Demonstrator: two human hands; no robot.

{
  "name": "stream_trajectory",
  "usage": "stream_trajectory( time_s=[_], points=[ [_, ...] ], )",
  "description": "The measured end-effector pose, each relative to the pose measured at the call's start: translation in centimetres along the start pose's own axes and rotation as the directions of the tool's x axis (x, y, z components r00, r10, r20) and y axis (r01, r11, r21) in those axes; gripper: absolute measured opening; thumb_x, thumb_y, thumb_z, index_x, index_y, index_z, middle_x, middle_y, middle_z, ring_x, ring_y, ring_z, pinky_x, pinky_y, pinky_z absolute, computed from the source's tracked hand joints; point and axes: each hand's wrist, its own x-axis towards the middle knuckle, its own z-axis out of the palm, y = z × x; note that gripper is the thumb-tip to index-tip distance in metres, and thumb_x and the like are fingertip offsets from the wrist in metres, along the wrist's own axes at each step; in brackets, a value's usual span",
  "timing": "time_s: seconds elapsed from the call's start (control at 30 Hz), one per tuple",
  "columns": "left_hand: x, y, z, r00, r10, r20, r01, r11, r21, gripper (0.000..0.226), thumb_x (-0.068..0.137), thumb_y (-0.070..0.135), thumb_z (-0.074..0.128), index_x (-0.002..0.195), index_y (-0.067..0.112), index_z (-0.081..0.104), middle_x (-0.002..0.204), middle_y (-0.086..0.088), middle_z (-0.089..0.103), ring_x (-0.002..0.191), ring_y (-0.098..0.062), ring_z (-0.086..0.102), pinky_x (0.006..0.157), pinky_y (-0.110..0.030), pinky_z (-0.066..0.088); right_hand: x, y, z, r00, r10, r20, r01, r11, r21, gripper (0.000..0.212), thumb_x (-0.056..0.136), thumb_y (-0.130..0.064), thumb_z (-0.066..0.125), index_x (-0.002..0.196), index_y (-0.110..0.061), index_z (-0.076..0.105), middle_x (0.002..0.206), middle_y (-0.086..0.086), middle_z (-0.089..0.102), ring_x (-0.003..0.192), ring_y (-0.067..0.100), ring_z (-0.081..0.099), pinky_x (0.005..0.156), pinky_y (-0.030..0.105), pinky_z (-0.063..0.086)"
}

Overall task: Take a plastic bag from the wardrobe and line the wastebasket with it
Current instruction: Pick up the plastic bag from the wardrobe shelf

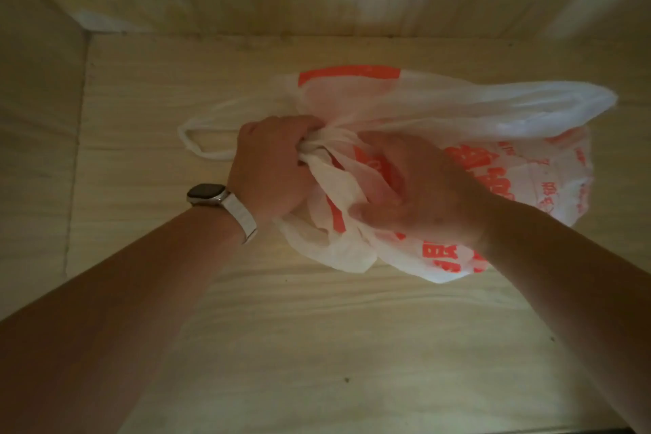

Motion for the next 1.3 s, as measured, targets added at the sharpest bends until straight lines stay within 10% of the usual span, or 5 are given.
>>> stream_trajectory(
  time_s=[0.17, 0.43, 0.67, 1.0, 1.3],
  points=[
    [-2.2, -0.5, 0.2, 0.980, 0.200, 0.012, -0.200, 0.979, -0.038, 0.033, 0.070, 0.037, 0.060, 0.097, 0.022, 0.073, 0.097, 0.007, 0.064, 0.097, -0.023, 0.057, 0.089, -0.043, 0.044, 0.0, 0.5, 1.6, 0.967, -0.099, -0.234, 0.045, 0.972, -0.229, 0.053, 0.079, -0.049, 0.065, 0.124, -0.021, 0.059, 0.112, 0.001, 0.066, 0.106, 0.027, 0.059, 0.095, 0.043, 0.045],
    [-4.5, 1.0, 0.8, 0.939, 0.250, 0.237, -0.281, 0.953, 0.110, 0.099, 0.060, 0.085, 0.053, 0.130, 0.015, 0.050, 0.151, -0.007, 0.037, 0.141, -0.026, 0.032, 0.115, -0.050, 0.022, 0.7, -0.1, 2.8, 0.926, -0.095, -0.366, 0.025, 0.981, -0.191, 0.037, 0.081, -0.038, 0.050, 0.105, -0.018, 0.070, 0.099, 0.002, 0.069, 0.094, 0.029, 0.062, 0.086, 0.045, 0.049],
    [-4.9, 1.4, 2.3, 0.964, 0.263, -0.033, -0.251, 0.947, 0.202, 0.047, 0.075, 0.056, 0.057, 0.101, 0.016, 0.060, 0.093, 0.004, 0.066, 0.094, -0.018, 0.061, 0.119, -0.040, 0.007, -0.1, -0.4, 2.2, 0.958, -0.099, -0.269, 0.085, 0.994, -0.063, 0.031, 0.089, -0.034, 0.048, 0.106, -0.018, 0.069, 0.090, -0.002, 0.067, 0.085, 0.019, 0.061, 0.084, 0.041, 0.049],
    [-5.6, 4.9, 0.9, 0.967, 0.158, 0.198, -0.034, 0.855, -0.517, 0.066, 0.073, 0.050, 0.070, 0.130, 0.051, 0.037, 0.112, 0.021, 0.064, 0.098, 0.000, 0.064, 0.079, -0.032, 0.056, -3.1, -0.9, 0.6, 0.969, 0.038, -0.246, 0.015, 0.978, 0.210, 0.027, 0.090, -0.039, 0.050, 0.109, -0.025, 0.064, 0.098, -0.009, 0.066, 0.089, 0.006, 0.060, 0.078, 0.025, 0.046],
    [-6.8, 2.8, 5.0, 0.907, 0.420, -0.021, -0.421, 0.907, -0.030, 0.048, 0.086, 0.033, 0.062, 0.132, 0.023, 0.053, 0.094, 0.001, 0.068, 0.086, -0.021, 0.059, 0.088, -0.026, 0.032, -3.5, 1.1, 3.3, 0.962, 0.041, -0.271, -0.019, 0.996, 0.083, 0.034, 0.083, -0.033, 0.053, 0.115, -0.028, 0.064, 0.104, -0.009, 0.068, 0.101, 0.012, 0.061, 0.092, 0.039, 0.048]
  ],
)
